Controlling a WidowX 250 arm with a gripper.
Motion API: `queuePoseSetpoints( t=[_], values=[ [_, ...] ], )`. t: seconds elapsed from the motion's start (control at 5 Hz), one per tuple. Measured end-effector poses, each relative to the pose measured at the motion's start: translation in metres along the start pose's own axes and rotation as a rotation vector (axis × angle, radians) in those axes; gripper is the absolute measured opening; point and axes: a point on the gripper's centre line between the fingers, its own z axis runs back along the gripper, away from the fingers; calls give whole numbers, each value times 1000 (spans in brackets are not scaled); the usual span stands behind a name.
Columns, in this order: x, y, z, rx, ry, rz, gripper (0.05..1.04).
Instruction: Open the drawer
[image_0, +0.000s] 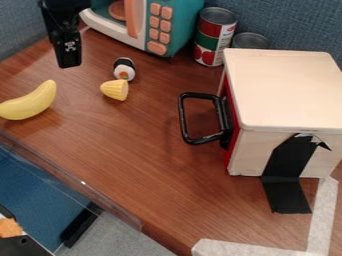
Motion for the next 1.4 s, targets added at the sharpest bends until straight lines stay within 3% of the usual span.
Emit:
queuePoseSetpoints(
  t=[0.2,0.6,0.8,1.0,1.2,1.4],
  values=[
    [-1,-2,-7,-27,14,10,1001],
    [8,-24,-16,-153,40,179,1001],
    [21,-53,-21,-230,65,256,1001],
    [35,-81,-16,-260,64,359,1001],
    [53,-105,-20,-332,64,539,1001],
    [70,-126,-28,-345,42,678,1001]
  ],
)
